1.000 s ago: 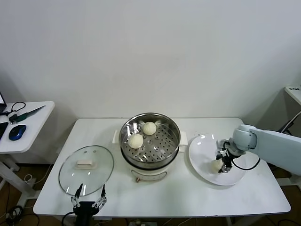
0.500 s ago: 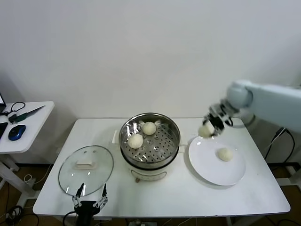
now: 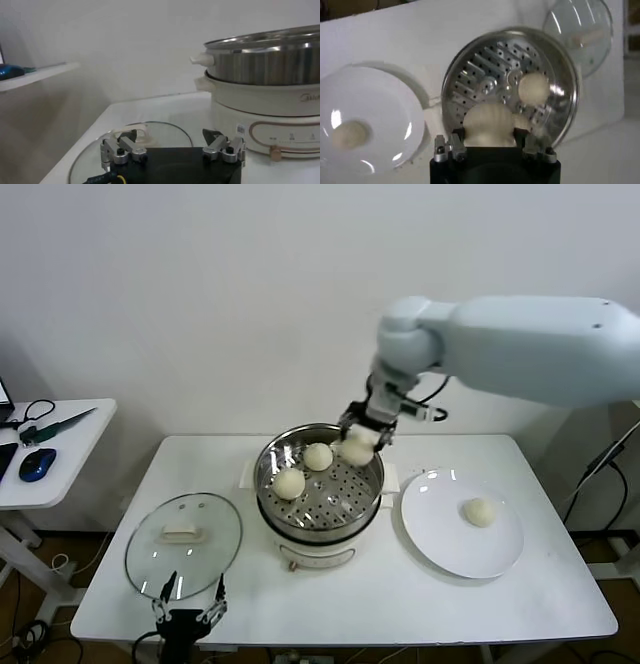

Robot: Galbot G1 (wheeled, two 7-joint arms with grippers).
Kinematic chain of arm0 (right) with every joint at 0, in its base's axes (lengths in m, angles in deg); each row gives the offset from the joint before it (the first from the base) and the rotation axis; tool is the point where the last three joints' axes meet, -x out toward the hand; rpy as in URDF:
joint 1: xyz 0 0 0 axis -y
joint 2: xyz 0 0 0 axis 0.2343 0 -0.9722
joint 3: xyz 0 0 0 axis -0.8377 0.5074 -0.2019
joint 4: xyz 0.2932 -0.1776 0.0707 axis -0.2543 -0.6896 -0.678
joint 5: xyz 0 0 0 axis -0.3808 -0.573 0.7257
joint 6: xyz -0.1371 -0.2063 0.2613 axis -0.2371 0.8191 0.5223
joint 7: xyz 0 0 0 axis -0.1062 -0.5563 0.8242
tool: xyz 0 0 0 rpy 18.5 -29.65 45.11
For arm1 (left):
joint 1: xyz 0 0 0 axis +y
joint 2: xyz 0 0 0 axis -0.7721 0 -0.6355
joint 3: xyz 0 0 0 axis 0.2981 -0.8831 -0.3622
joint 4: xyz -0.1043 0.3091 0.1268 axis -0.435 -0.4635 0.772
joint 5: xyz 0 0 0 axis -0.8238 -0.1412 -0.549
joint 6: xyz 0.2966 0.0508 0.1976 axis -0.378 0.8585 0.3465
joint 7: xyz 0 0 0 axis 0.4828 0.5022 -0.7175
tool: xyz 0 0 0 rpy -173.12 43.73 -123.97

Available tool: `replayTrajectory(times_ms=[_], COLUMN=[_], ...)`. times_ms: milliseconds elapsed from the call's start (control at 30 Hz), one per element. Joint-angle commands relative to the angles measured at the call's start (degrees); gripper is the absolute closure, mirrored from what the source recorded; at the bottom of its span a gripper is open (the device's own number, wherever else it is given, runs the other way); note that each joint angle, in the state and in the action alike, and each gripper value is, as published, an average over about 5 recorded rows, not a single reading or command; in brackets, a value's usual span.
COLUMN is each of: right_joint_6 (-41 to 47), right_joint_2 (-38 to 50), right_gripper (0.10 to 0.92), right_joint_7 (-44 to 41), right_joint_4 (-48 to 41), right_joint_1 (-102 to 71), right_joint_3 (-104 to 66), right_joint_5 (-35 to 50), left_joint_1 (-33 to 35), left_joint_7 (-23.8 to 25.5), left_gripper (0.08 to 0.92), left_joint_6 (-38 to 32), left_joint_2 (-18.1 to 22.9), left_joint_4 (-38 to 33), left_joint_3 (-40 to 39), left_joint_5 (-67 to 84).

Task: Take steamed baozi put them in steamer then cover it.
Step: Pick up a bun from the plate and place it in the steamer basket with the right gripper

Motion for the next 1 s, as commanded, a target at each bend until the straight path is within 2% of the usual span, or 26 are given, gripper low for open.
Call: replayTrajectory(times_ms=[33,367,733,1000], right_joint_6=[-4.5,-1.1,-0.3,-3.5], right_joint_2=[-7.3,-7.3,-7.7,-3.6], right_gripper=[0.372,0.372,0.369,0.217], right_joint_7=[1.7,3.5,5.1,1.4], right_joint_4=[1.3,-2.9,-4.7,-5.8], right_joint_1=[-9.8,-17.3,-18.1,-7.6], right_joint_3=[-1.7,-1.9,-3.1,-3.1], right_joint_5=[-9.7,-11.2,-10.2,-0.1], left_joint_1=[0.0,0.5,0.5,0.7], left_joint_7=[0.0,-0.2,-0.2,-0.2], left_gripper=[0.177,0.177,0.177,0.177], left_joint_6=[0.0,-0.2,0.1,0.1], left_joint_2=[-0.1,-0.1,0.0,0.0], left_joint_4=[0.1,0.4,0.2,-0.2], left_joint_3=[0.1,0.3,0.2,0.2], left_joint_5=[-0.1,0.0,-0.2,-0.2])
